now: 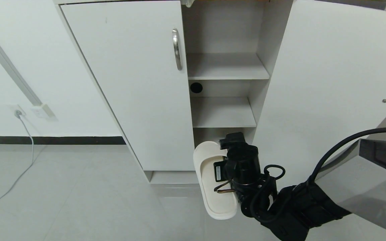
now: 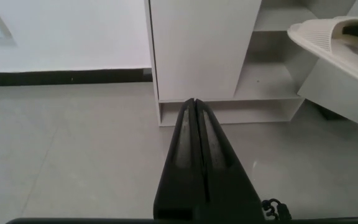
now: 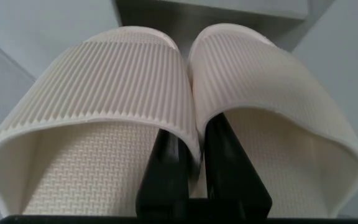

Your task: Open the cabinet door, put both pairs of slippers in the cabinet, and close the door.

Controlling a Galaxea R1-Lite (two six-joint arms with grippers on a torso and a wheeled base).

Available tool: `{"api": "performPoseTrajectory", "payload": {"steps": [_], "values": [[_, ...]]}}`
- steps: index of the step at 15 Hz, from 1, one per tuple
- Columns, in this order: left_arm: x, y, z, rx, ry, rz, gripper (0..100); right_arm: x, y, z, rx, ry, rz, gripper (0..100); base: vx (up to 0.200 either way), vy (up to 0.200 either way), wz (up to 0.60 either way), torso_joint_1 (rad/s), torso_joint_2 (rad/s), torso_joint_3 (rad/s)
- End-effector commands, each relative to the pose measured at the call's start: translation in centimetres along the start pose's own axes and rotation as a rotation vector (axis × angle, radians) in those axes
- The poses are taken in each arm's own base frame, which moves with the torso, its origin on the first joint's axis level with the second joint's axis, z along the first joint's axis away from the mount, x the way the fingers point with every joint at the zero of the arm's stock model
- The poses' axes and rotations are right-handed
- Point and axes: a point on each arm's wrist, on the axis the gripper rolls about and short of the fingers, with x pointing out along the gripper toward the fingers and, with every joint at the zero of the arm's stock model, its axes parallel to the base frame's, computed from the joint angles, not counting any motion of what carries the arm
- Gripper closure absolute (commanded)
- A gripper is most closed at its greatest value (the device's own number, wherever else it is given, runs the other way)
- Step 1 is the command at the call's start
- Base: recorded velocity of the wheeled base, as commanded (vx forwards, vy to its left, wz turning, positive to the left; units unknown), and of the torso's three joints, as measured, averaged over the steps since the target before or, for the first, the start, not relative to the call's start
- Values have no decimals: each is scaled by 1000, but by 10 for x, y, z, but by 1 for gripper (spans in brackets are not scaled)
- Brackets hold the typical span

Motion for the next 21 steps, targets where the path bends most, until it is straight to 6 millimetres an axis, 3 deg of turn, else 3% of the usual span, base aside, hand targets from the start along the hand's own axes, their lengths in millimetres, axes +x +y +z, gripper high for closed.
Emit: {"api": "performPoseTrajectory", "payload": {"steps": [1, 9, 12, 17, 21], "values": [[0, 0, 0, 0, 2, 0, 100, 3, -1, -2, -8, 9, -6, 100, 0, 0, 0, 7, 7, -198], [0, 0, 0, 0, 2, 0, 100, 5, 0, -1, -8, 0, -20, 100, 0, 0, 0, 5, 3, -181], [0, 0, 0, 0, 2, 0, 100, 2, -3, 12, -4, -154, -37, 100, 0, 0, 0, 1, 1, -17], [0, 0, 0, 2, 2, 0, 100, 15, -6, -9, -29, -217, -72, 100, 0, 0, 0, 0, 0, 0], [0, 0, 0, 2, 2, 0, 100, 17, -8, -6, -25, -225, -79, 100, 200, 0, 0, 0, 1, 4]]}}
